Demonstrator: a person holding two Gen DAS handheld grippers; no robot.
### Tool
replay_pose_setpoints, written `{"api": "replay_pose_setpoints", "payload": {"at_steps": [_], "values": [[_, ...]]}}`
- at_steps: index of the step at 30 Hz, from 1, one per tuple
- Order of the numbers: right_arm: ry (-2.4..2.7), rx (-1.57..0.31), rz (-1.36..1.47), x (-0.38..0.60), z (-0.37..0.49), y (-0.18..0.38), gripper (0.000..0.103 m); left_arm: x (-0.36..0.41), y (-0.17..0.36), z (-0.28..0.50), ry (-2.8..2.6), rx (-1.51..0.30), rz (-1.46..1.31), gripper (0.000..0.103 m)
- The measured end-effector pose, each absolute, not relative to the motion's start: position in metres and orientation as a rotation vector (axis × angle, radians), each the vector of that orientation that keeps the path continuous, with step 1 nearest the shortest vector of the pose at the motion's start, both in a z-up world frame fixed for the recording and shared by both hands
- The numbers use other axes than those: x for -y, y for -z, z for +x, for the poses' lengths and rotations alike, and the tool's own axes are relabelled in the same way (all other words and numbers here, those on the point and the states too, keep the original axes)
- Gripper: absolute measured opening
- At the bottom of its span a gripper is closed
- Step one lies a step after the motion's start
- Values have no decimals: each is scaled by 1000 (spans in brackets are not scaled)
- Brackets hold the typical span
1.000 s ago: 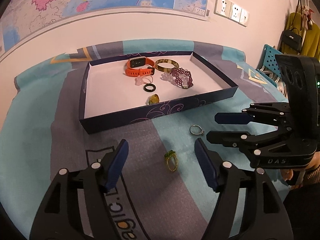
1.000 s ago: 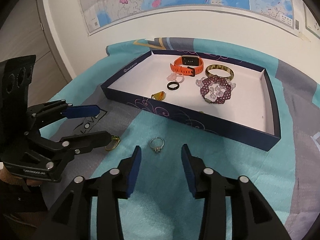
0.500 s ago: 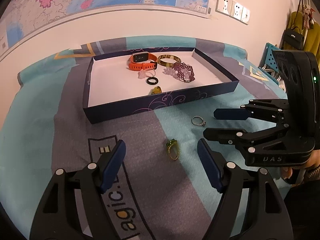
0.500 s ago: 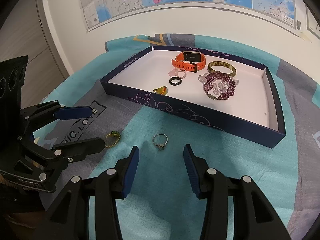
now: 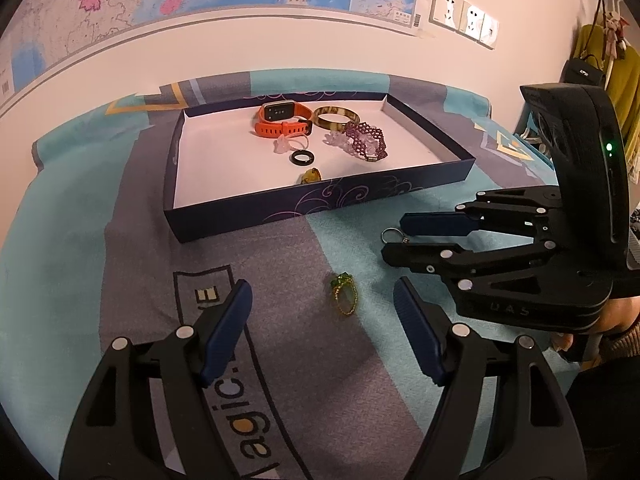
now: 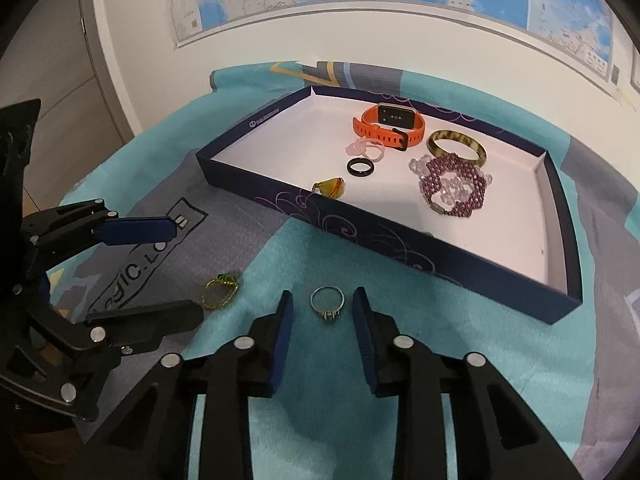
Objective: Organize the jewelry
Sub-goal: 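Grasp the silver ring with the right gripper while the left gripper grasps the gold green-stone ring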
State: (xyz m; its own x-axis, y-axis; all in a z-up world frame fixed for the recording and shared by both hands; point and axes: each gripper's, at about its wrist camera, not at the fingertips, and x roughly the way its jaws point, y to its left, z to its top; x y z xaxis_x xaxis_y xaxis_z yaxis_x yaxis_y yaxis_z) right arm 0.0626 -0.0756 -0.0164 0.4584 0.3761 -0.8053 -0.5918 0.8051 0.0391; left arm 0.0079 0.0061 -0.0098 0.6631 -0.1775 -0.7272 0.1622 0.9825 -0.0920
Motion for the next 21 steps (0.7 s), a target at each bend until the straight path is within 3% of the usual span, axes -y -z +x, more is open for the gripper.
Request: {"api": "replay_pose_setpoints", "payload": {"at_steps": [3,12,21], "values": [[-603,-912,-270,76,62,17,16,-6,10,8,194,-824,-24,72],[-585,-915,-226,92,59,14,16,0,12,12,240,-837,-20,64],[-580,-914,-184,108,54,12,16,6,21,23,287,-891,-51,33]]}}
